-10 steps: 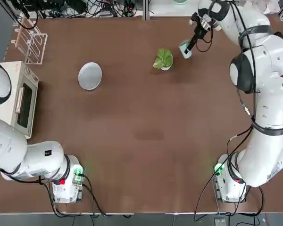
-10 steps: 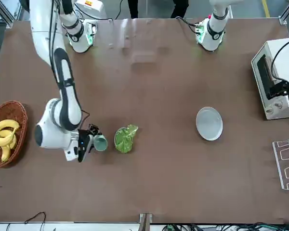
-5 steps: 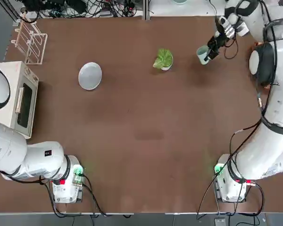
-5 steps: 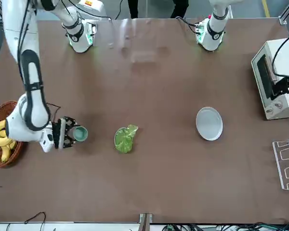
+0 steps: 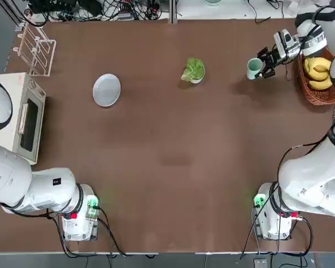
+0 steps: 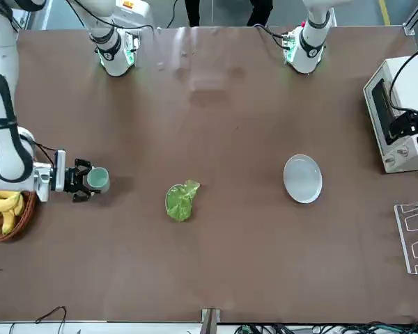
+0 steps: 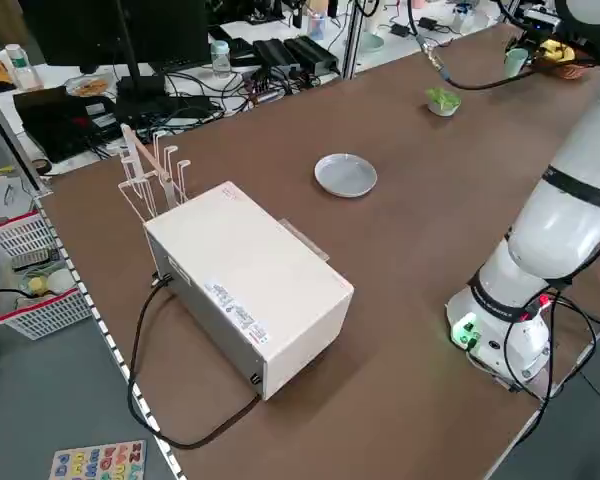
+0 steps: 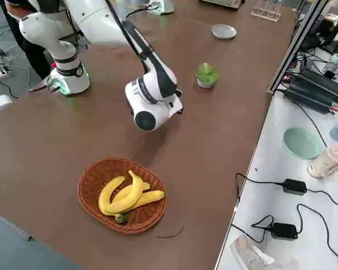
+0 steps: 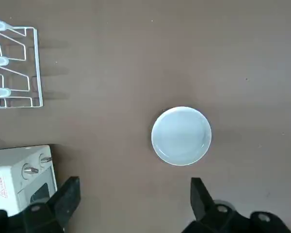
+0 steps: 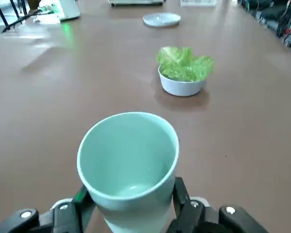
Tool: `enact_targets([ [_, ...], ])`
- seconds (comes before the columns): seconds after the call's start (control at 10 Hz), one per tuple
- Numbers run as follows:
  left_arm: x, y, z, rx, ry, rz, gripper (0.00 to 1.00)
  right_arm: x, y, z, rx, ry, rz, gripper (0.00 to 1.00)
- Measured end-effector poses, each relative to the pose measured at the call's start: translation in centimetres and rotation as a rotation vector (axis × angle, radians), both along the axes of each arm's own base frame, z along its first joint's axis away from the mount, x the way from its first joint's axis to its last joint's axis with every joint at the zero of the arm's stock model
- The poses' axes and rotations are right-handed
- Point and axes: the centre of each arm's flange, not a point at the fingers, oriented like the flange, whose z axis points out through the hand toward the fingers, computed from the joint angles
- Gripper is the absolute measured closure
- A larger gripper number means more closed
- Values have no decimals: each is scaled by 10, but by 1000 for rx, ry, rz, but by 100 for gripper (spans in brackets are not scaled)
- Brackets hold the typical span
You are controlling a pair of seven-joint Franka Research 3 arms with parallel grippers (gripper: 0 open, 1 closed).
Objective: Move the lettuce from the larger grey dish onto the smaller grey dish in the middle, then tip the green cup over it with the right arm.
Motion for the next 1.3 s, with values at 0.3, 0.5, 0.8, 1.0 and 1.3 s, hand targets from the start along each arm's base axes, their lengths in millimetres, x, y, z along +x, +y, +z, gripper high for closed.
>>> enact_targets([
  [0.3, 1, -6, 6, 0, -13, -12, 0, -12, -18, -41, 47, -40, 13, 32],
  [0.5, 1, -10, 10, 0, -21, -19, 0, -7, -20, -59, 42, -47, 6, 32],
  [0.8, 1, -11, 11, 1, -26, -21, 0, -4, -25, -75, 36, -43, -10, 32],
  [1.0, 2, -12, 12, 1, -29, -22, 0, -3, -27, -78, 32, -43, -15, 29],
  [1.3, 3, -8, 9, 1, -24, -16, 0, -4, -34, -78, 30, -44, -27, 0],
])
